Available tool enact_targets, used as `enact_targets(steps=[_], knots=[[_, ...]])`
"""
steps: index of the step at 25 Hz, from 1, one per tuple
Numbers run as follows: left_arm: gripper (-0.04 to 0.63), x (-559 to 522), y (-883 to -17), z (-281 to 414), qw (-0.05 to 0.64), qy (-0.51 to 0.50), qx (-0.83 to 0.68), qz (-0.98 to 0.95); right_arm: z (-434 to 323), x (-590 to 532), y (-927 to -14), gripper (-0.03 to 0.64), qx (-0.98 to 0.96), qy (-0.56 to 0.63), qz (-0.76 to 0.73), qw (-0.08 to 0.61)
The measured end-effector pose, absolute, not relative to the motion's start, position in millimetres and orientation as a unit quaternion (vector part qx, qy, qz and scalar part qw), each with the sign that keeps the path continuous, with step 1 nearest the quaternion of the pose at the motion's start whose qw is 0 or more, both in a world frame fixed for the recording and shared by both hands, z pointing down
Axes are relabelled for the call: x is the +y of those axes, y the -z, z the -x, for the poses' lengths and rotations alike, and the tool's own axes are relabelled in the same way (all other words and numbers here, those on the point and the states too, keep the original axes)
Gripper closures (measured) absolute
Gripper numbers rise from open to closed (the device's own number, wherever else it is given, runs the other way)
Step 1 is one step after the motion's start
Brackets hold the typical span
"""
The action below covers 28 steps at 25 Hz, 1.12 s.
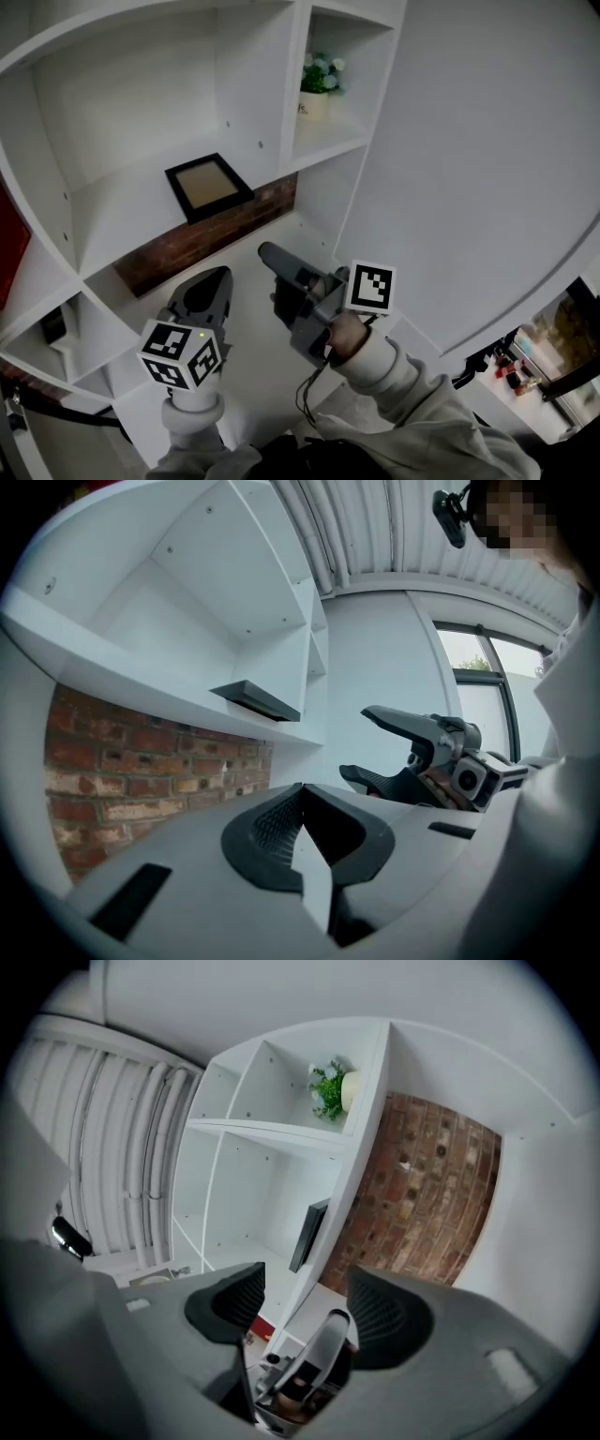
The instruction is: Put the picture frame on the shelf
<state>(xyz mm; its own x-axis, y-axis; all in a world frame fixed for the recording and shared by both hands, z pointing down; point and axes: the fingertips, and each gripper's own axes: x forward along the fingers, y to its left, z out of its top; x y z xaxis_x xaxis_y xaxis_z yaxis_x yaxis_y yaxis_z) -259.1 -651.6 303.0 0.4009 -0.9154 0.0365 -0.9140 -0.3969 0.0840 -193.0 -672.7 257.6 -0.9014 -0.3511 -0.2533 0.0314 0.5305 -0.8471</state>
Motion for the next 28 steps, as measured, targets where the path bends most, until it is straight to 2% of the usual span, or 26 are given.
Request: enact_targets(steps=[13, 14, 16, 17, 19, 28], knots=[[0.591, -566, -337, 144, 0.037, 0.043, -0.567, -0.822, 83, -568, -298, 0.356, 0.887, 0.397, 0.130, 0.197], [0.591, -557, -338, 137, 0.036, 0.042, -0.568, -0.821, 77, -562, -301, 0.427, 0.893, 0.384, 0.143, 0.188], [0.591, -539, -344, 124, 0.039, 0.042, -0.572, -0.818, 65, -549, -310, 0.494, 0.903, 0.359, 0.164, 0.170], [0.591, -530, -348, 119, 0.041, 0.042, -0.573, -0.817, 60, -541, -314, 0.551, 0.907, 0.349, 0.168, 0.164], [0.591, -513, -355, 112, 0.045, 0.042, -0.577, -0.814, 55, -525, -321, 0.597, 0.915, 0.332, 0.167, 0.155], [0.592, -451, -399, 102, 0.072, 0.044, -0.606, -0.791, 33, -469, -371, 0.618, 0.938, 0.258, 0.204, 0.107]])
